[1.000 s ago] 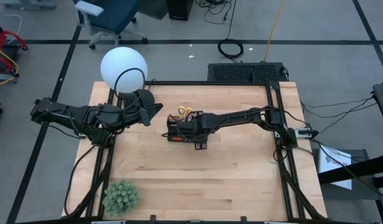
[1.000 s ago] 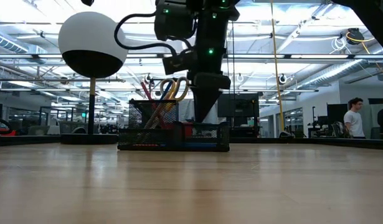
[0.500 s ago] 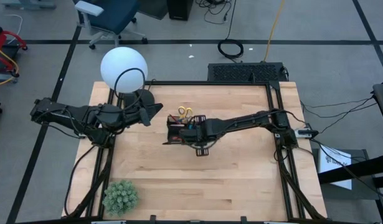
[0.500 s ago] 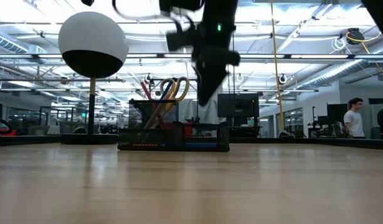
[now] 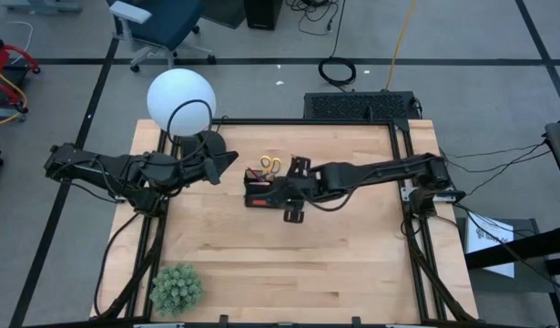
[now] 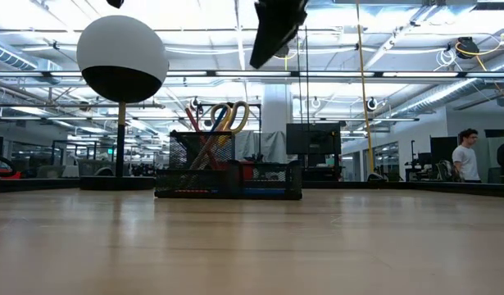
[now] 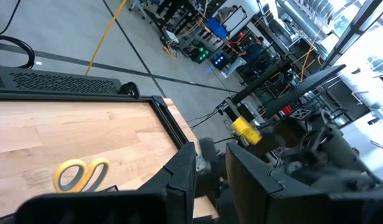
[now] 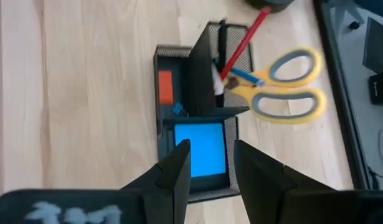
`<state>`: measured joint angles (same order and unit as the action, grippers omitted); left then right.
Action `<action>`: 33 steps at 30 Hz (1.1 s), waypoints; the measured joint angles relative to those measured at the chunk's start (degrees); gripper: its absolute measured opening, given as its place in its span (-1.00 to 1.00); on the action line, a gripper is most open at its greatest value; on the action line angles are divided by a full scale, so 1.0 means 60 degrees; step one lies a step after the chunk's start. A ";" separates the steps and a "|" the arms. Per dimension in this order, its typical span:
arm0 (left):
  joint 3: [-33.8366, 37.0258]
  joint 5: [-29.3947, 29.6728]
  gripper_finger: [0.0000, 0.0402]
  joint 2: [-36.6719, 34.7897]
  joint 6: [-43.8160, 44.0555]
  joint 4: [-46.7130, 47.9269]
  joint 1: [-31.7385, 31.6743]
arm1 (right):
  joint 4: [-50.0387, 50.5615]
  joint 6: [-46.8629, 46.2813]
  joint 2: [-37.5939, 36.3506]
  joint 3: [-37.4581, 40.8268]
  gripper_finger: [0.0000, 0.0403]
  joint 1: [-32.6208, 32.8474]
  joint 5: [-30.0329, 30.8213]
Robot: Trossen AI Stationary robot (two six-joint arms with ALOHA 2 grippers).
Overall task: Pick and place office supplies into organizer
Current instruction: Return to Home Position
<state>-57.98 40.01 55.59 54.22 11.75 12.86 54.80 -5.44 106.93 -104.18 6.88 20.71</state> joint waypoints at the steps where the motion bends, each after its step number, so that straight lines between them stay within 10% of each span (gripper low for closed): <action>1: 0.0000 0.0000 -0.60 0.0003 0.0000 0.0007 0.0000 | -0.0045 -0.0119 -0.0084 -0.0004 -0.45 -0.0002 0.0004; 12: -0.0003 0.0000 -0.60 0.0000 0.0000 0.0000 0.0000 | -0.0409 -0.1923 -0.0423 -0.0004 -0.45 0.0042 -0.0234; 22: 0.0000 0.0331 -0.60 0.0000 0.1235 -0.0004 0.0000 | -0.2028 -0.3326 -0.0432 -0.0004 -0.44 0.0075 -0.3997; 33: -0.0007 -0.0759 -0.60 0.0091 0.1010 -0.0248 0.0021 | -0.3045 -0.4185 -0.0886 -0.0004 -0.45 0.0214 -0.4007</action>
<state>-58.02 35.45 56.14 60.28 10.26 12.99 36.53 -30.55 101.61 -104.20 8.17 -3.33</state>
